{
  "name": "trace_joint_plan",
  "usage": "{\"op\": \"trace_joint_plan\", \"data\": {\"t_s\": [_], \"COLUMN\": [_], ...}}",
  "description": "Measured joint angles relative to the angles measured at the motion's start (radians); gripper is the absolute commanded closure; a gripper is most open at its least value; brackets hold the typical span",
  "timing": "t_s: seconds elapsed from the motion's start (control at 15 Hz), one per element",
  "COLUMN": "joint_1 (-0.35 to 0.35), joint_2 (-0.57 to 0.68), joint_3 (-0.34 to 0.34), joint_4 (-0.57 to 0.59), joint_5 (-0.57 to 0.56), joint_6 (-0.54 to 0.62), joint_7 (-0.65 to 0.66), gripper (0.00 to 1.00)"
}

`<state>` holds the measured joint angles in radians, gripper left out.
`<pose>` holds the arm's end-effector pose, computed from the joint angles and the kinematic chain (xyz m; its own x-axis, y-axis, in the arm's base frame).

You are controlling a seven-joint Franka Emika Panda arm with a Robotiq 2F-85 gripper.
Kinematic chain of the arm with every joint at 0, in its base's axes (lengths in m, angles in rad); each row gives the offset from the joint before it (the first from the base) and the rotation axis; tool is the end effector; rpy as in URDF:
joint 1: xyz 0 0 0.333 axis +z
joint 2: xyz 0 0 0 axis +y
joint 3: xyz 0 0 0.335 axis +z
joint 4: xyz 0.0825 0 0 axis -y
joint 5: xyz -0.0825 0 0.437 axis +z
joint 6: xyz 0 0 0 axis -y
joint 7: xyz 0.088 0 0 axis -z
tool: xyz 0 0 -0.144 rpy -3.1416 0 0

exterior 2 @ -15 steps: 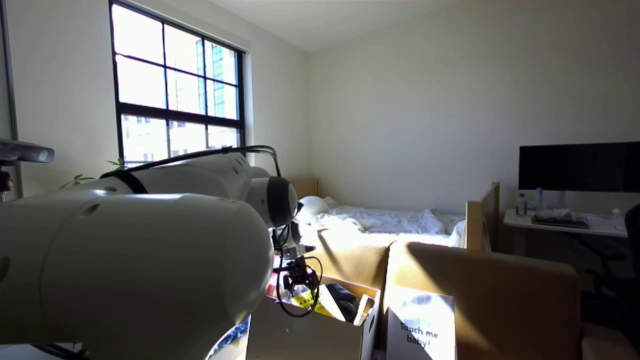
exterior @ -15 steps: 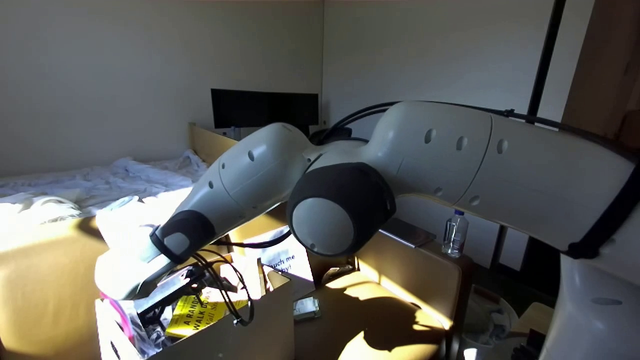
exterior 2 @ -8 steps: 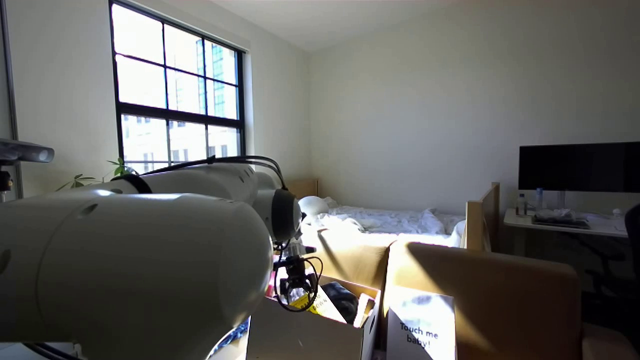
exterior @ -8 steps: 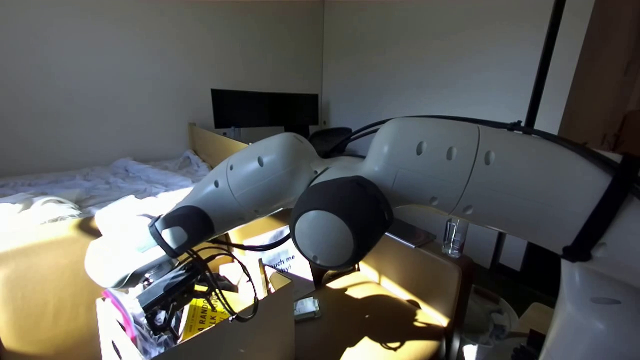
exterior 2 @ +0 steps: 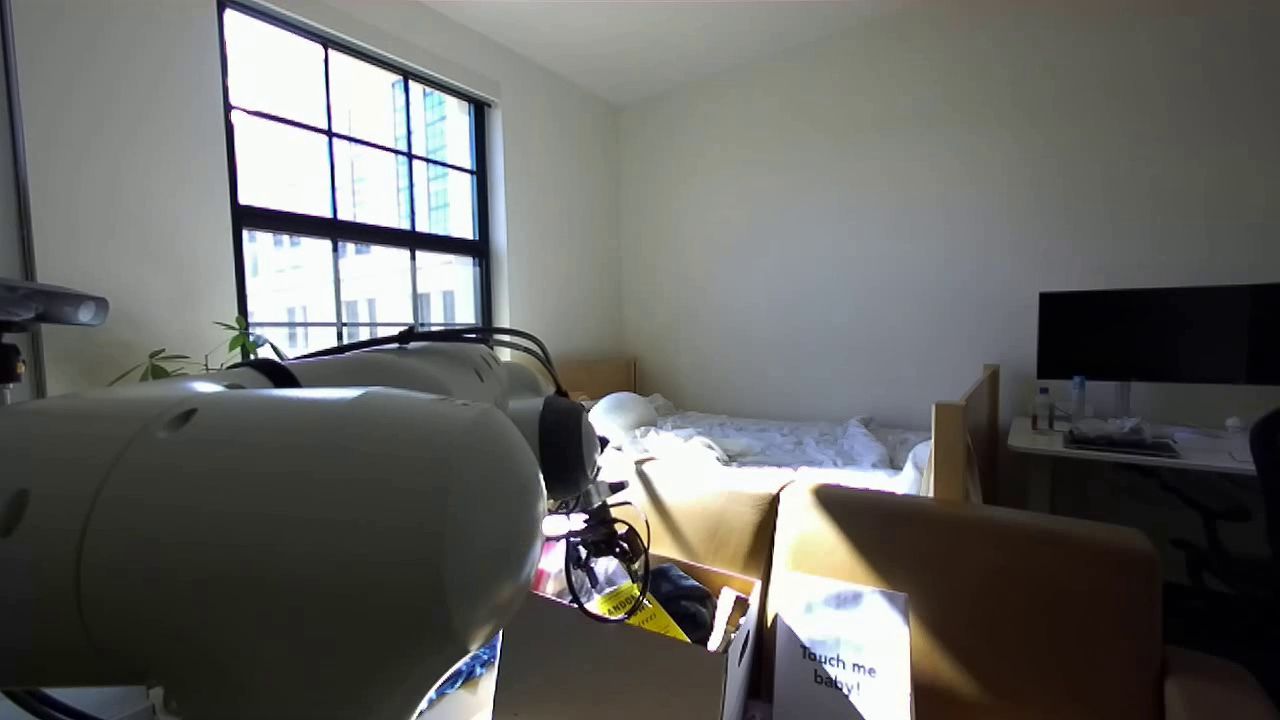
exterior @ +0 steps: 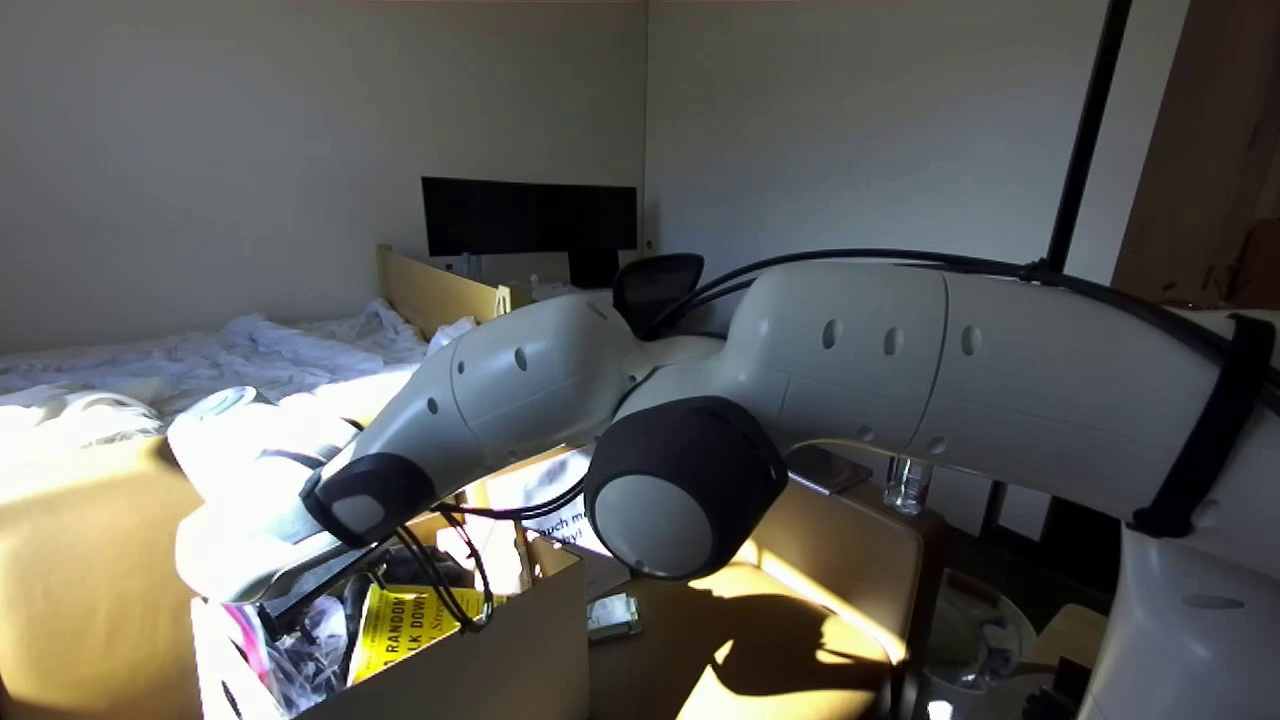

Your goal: Take the yellow book out of the white box and place it on the backrest of the sofa

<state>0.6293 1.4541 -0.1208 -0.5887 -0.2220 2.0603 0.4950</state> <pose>0.7351 0.4513 0.0295 0.9599 0.2404 0.1441 0.1943 -0.9412 0.2762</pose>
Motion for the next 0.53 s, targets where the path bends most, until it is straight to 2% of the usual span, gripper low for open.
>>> {"op": "trace_joint_plan", "data": {"t_s": [0.33, 0.47, 0.53], "joint_1": [-0.063, -0.088, -0.104], "joint_2": [0.022, 0.024, 0.021], "joint_3": [-0.001, 0.008, 0.037], "joint_4": [-0.008, -0.003, -0.001], "joint_5": [0.006, 0.014, 0.032], "joint_6": [0.188, 0.201, 0.2], "joint_7": [0.061, 0.064, 0.017], "gripper": [0.0, 0.0, 0.0]}}
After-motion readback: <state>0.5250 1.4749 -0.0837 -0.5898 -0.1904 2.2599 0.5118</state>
